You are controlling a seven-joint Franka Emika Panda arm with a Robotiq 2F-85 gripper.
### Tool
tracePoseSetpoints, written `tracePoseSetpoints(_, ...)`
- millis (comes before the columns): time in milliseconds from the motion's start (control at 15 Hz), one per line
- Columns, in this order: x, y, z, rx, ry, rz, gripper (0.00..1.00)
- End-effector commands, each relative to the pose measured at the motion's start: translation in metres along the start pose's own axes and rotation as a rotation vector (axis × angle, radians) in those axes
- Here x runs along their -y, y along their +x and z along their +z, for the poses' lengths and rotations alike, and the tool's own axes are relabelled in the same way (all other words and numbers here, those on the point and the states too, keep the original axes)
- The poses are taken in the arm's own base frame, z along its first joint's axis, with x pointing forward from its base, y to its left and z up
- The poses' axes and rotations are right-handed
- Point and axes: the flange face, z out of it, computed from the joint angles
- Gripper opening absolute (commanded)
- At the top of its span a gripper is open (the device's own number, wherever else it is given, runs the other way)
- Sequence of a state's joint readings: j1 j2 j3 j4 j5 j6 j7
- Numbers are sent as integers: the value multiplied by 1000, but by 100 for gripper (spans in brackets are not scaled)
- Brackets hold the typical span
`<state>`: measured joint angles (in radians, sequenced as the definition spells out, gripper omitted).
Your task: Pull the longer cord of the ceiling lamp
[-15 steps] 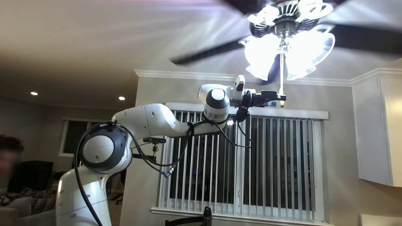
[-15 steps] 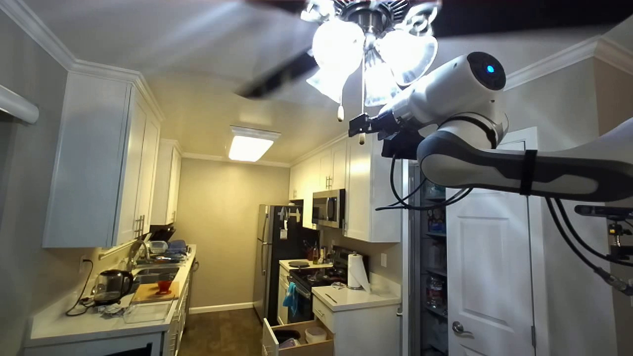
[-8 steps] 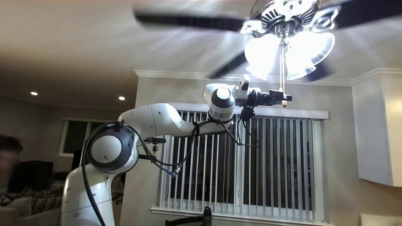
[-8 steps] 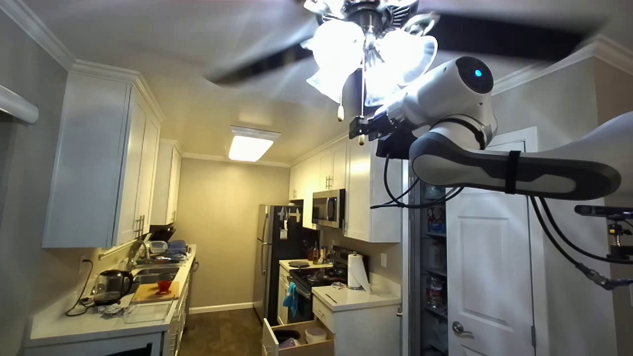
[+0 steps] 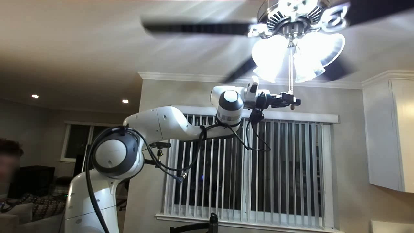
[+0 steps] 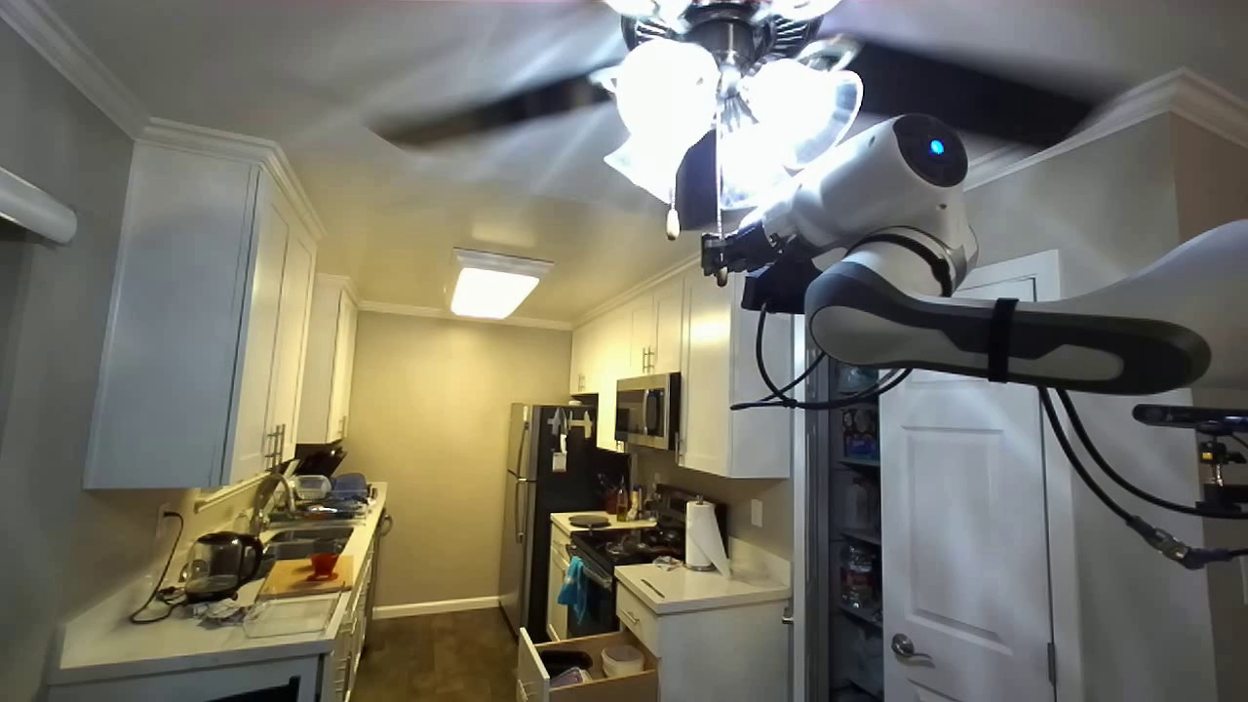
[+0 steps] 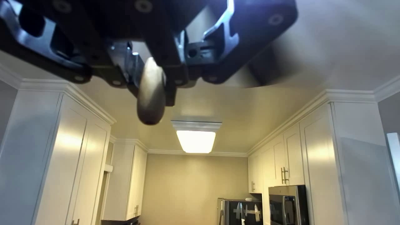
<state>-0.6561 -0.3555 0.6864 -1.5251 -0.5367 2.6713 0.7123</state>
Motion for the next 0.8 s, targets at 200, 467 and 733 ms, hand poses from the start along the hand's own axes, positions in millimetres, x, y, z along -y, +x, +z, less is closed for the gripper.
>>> tracePoseSetpoints(200,1,-8,1,31,0,9,2)
tracePoseSetpoints(467,-2,-27,5,80,6,10,2)
tracePoseSetpoints(733,-9,-27,1,81,15,10,2)
